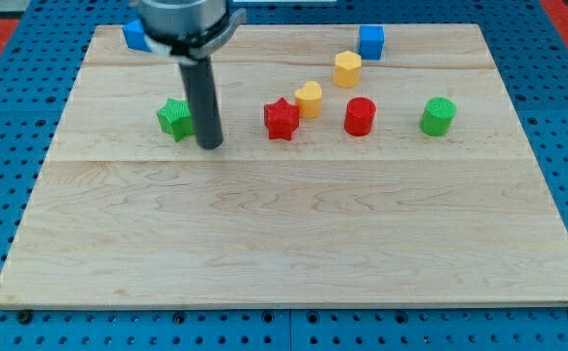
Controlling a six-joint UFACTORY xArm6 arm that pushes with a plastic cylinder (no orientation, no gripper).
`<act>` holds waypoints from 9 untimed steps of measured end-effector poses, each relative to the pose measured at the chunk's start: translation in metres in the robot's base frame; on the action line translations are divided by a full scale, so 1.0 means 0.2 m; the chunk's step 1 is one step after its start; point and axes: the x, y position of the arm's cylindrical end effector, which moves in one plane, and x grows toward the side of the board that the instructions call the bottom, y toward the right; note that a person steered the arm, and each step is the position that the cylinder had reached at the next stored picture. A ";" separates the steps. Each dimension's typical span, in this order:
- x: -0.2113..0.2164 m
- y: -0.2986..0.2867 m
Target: Slide the green star to the left of the blue cube
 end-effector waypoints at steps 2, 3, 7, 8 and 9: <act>-0.07 -0.34; -0.26 -0.16; -0.47 0.02; -0.61 -0.08; -0.80 0.19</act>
